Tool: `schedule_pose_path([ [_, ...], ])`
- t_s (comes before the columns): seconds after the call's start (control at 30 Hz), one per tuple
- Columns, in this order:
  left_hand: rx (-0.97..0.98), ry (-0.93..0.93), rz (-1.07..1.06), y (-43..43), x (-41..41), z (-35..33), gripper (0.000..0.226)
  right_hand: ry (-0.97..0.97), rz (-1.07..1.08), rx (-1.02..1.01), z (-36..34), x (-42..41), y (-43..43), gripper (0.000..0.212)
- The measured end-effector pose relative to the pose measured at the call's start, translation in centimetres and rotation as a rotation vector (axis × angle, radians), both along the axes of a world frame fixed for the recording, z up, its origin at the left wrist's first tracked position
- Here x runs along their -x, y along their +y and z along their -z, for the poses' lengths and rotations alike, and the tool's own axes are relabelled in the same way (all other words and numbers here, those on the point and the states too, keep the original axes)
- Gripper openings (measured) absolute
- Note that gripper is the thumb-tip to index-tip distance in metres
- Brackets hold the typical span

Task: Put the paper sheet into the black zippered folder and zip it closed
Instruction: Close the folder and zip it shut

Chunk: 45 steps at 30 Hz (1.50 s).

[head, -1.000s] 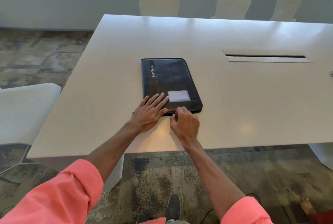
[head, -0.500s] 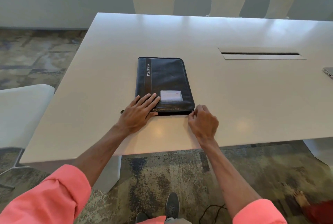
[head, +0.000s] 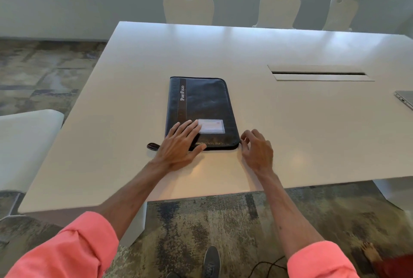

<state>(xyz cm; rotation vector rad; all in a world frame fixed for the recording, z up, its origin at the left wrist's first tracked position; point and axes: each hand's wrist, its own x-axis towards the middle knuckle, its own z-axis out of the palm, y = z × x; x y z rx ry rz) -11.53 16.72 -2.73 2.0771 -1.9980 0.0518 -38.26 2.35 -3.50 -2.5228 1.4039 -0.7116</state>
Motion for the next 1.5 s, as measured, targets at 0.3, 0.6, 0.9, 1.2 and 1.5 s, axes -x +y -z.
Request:
schedule_pose_path([
  [0.3, -0.107, -0.046, 0.140, -7.2, 6.2, -0.2, 0.097, -0.056, -0.069, -0.050, -0.5, 0.7, -1.3, 0.011],
  [0.6, -0.003, -0.217, 0.131, -6.8, 7.1, 1.7, 0.068, -0.102, -0.054, -0.006, -0.6, 0.4, -3.1, 0.015],
  [0.9, 0.009, -0.213, 0.118, -6.5, 7.3, 1.4, 0.063, -0.100, -0.088, -0.050, -0.6, -1.6, -5.4, 0.012],
  [1.2, 0.023, -0.170, 0.073, -6.7, 7.3, 1.6, 0.062, -0.172, -0.189, -0.192, -0.7, -0.2, -5.2, 0.023],
  [1.5, 0.039, -0.200, 0.067, -6.6, 7.4, 1.5, 0.062, -0.177, -0.010, -0.087, -0.6, -2.8, -6.4, 0.019],
])
